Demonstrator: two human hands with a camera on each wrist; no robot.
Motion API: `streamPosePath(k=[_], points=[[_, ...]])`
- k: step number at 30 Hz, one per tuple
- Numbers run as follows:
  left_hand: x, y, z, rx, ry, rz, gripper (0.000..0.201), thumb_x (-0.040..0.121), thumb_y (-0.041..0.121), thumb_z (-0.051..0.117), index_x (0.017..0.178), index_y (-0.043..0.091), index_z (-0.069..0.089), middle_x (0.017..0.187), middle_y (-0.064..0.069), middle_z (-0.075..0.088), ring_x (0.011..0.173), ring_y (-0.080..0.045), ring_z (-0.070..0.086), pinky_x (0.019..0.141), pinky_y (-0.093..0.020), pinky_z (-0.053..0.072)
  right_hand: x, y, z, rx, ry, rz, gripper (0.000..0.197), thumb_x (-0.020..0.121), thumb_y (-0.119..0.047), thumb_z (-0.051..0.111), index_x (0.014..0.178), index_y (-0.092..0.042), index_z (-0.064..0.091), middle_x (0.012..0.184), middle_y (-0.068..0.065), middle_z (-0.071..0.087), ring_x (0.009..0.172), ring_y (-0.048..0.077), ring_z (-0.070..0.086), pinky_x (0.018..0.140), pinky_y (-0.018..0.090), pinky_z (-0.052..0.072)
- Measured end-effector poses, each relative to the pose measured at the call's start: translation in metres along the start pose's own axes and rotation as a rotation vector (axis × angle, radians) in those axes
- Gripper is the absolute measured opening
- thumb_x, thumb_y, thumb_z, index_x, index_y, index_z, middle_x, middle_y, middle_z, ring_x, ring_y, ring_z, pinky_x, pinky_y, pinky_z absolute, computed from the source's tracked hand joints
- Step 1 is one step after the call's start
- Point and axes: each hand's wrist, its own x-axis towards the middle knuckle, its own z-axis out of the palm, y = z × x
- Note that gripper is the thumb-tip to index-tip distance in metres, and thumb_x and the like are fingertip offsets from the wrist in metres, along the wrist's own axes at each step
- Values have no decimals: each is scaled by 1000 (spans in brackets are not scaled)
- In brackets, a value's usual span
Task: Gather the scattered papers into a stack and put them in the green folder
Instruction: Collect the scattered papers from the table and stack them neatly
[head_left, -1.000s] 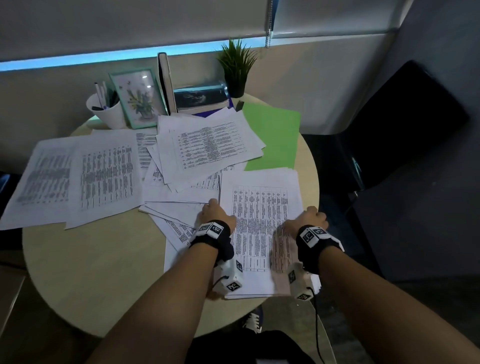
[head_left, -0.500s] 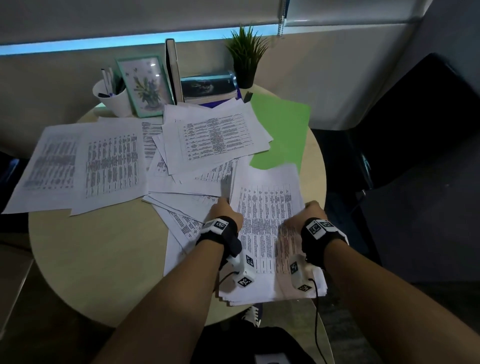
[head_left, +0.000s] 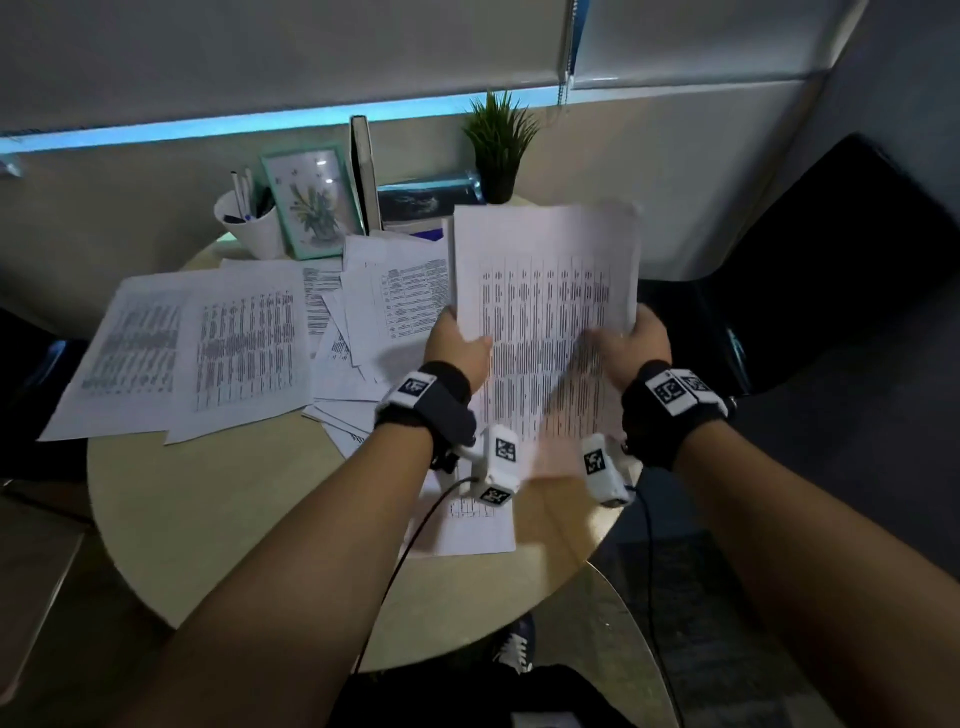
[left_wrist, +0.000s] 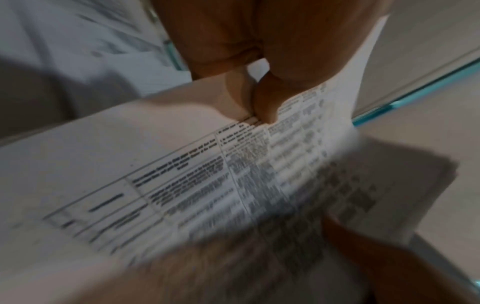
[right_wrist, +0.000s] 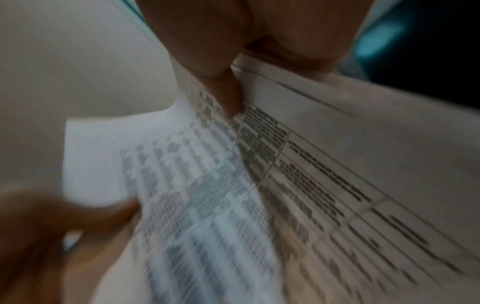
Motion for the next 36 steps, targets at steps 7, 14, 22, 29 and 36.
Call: streamPosePath(k=[7,14,22,29,36], points=[[2,52,8,-111,143,169,31,89,12,61,120,8,53,114,-8,64,100,-23,60,85,-26,46,-6,-49,5,180,173,-278,22,91,-11,57,113,-11,52,84,-10,57,71,-3,52,58,14,42],[-15,1,18,-154,25,-1,38,86,9,66,121,11,51,106,-2,63,93,-20,60,82,-26,47,-20,6,4,175,93,-112,29,82,-14,72,106,-17,56,95,-2,63,86,17,61,73,28,50],[-12,26,35,-199,98,118,27,91,4,58,117,9,54,100,0,60,90,-15,55,83,-21,41,-10,-8,6,271,132,-151,28,85,-5,67,107,-18,57,86,-16,60,78,-3,57,66,16,49],[-6,5,39,-153,81,-7,28,93,9,57,119,9,50,109,-1,60,100,-22,58,91,-29,46,-10,11,16,166,83,-50,25,89,-10,62,112,-14,53,93,-2,58,86,19,56,70,30,48],[22,21,30,-1,-19,-87,42,88,5,60,127,6,44,110,-5,54,99,-22,54,82,-23,40,23,-7,-4,-92,4,56,42,81,-16,71,117,-14,49,106,5,63,96,27,64,87,44,54]])
